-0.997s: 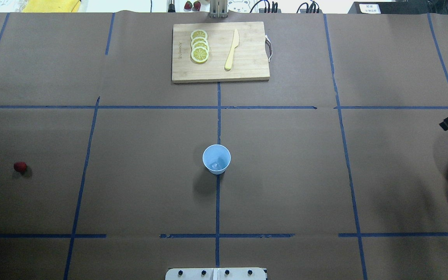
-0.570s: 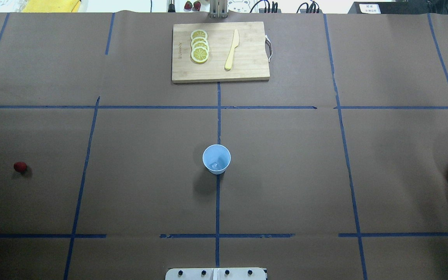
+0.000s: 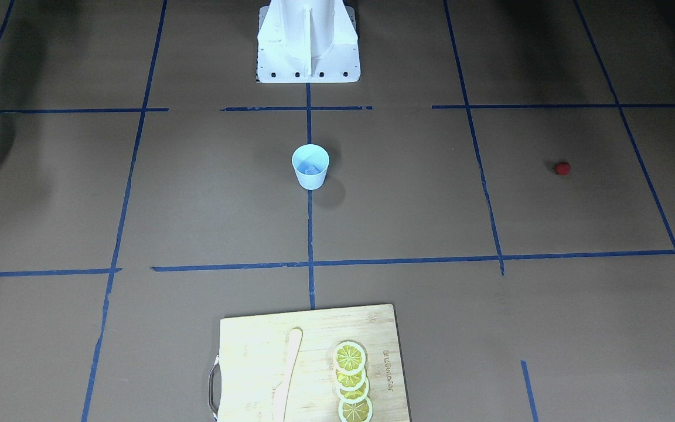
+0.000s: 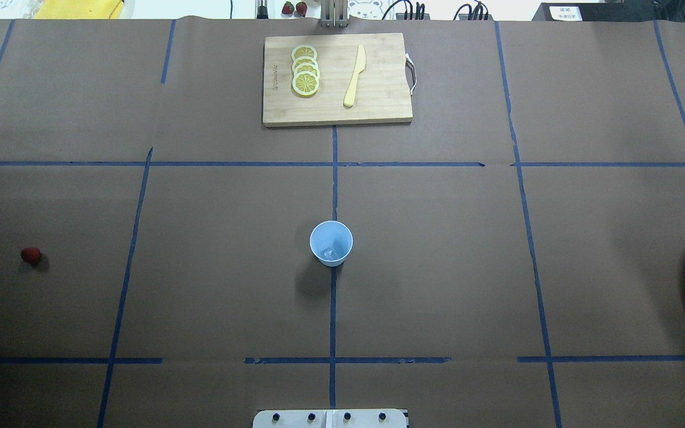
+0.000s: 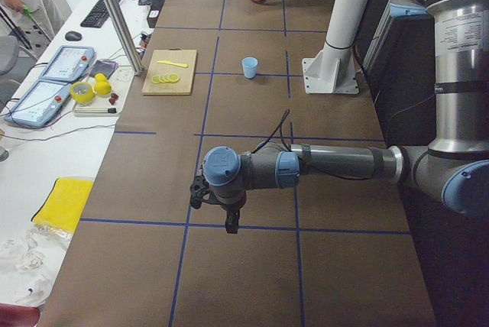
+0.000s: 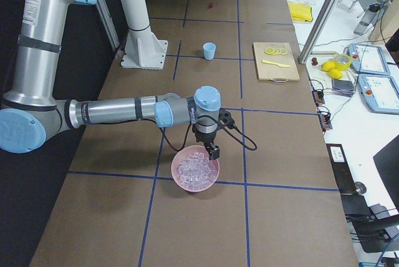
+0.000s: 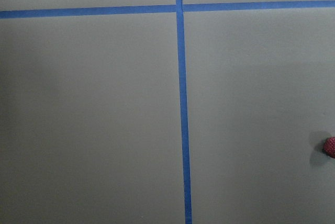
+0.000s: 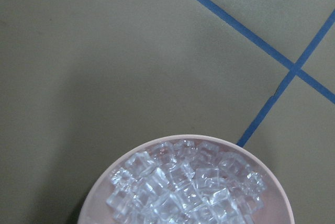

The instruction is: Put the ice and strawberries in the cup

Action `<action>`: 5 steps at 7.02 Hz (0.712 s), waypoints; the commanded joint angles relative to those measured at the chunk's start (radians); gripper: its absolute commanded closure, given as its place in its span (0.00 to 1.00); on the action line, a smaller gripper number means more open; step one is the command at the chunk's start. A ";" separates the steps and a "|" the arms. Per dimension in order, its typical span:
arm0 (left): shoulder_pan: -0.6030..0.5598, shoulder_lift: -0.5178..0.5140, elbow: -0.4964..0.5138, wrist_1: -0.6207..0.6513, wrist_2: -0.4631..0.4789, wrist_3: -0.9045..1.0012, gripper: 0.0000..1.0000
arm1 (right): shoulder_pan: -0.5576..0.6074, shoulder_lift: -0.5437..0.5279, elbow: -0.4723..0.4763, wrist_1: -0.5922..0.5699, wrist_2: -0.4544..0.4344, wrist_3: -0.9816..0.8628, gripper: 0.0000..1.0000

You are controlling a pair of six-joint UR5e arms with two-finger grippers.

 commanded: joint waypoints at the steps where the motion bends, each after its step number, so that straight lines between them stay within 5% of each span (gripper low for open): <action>1: 0.001 0.000 0.001 0.000 -0.011 0.000 0.00 | -0.036 -0.033 -0.073 0.173 -0.003 0.001 0.01; 5: 0.001 0.002 0.002 0.003 -0.011 0.000 0.00 | -0.115 -0.103 -0.076 0.282 -0.039 -0.104 0.02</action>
